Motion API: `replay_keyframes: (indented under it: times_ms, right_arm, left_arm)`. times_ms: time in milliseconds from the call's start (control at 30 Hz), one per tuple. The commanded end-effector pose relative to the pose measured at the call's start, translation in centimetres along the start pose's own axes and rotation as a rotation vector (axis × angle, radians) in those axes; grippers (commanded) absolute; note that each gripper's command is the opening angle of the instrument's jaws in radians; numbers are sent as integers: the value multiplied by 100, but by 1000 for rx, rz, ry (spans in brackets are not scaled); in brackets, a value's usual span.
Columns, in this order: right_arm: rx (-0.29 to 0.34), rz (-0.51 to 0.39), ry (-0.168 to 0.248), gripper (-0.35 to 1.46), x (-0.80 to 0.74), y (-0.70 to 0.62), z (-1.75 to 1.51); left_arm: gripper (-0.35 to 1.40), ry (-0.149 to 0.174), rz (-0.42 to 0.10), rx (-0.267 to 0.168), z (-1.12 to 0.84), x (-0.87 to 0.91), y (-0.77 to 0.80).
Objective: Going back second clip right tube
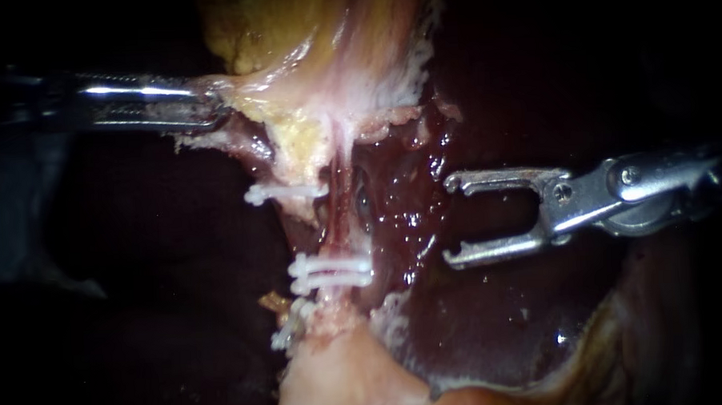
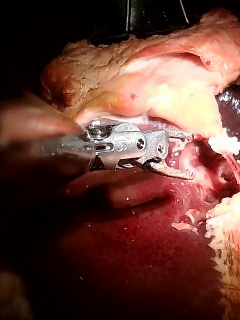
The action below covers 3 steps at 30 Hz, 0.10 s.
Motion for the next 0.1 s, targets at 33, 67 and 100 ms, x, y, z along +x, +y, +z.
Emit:
replay_keyframes:
  times_ms: [33,67,100]
  right_arm:
    - [3,0,0,50,0,0,0]
    - [3,0,0,50,0,0,1]
    - [6,0,1,50,1,0,1]
  left_arm:
    - [-35,0,0,1,0,0,0]
    - [-35,0,-1,0,-1,0,0]
    - [-35,-1,-1,-1,-2,1,-1]
